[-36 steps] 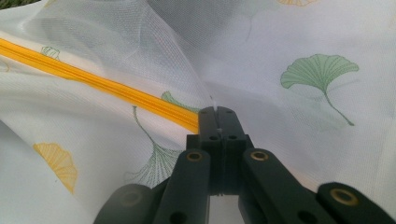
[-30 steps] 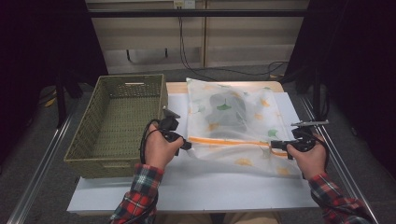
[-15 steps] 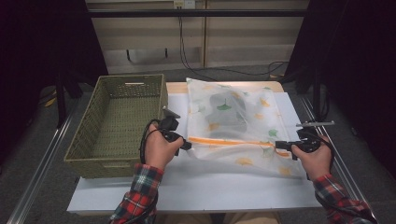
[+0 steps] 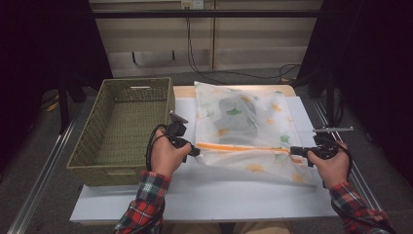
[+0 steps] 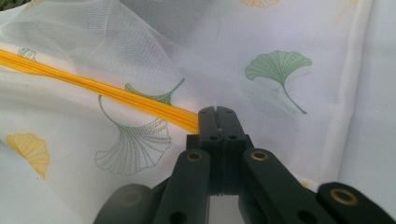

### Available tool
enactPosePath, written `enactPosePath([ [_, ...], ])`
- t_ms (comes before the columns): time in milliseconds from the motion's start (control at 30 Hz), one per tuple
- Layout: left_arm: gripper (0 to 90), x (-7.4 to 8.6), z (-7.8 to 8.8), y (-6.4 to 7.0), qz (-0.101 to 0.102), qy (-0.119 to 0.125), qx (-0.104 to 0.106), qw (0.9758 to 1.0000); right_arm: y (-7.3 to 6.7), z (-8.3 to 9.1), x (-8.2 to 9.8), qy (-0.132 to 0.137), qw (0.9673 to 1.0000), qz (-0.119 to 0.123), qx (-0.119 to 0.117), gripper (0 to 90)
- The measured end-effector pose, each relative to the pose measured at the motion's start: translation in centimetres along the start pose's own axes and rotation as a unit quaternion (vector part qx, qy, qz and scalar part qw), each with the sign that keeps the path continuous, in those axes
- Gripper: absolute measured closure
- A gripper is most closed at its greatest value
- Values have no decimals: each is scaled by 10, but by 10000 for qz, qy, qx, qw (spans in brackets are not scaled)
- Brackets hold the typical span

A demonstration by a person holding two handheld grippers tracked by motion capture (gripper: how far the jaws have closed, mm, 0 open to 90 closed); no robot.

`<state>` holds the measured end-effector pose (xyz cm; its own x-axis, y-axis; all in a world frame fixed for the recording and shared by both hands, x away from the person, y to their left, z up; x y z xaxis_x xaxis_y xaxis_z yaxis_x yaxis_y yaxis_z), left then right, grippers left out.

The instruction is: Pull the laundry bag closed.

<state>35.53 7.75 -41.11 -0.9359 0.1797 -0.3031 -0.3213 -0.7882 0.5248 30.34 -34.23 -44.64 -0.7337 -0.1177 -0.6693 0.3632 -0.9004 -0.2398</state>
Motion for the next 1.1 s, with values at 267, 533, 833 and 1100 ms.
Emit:
enactPosePath([
  [267, 892, 0, 0, 0, 53, 9, 38, 10000, 6, 3, 2, -8, 10000, -62, 53, 900],
  [533, 892, 0, -1, 0, 4, -34, 5, 10000, 11, 7, 4, 13, 9999, -113, 40, 900],
  [833, 892, -1, 0, 0, -3, -38, 11, 10000, 13, 8, 4, 6, 9999, -113, 130, 900],
  [1100, 892, 0, 0, 0, 51, -37, 28, 10000, 18, 10, 6, -11, 9997, -164, 194, 900],
])
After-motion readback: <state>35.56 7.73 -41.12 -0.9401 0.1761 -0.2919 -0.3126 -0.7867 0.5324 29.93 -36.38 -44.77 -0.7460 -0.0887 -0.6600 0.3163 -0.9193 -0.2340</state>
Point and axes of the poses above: each handheld gripper's, and its own axes: z roughly backward along the jaws, x roughly out of its underside, y roughly to its right, the point moved 2 cm from there along -z, roughly forward along the jaws, and after that the axes turned 5 degrees about z, right-handed, at the moved point
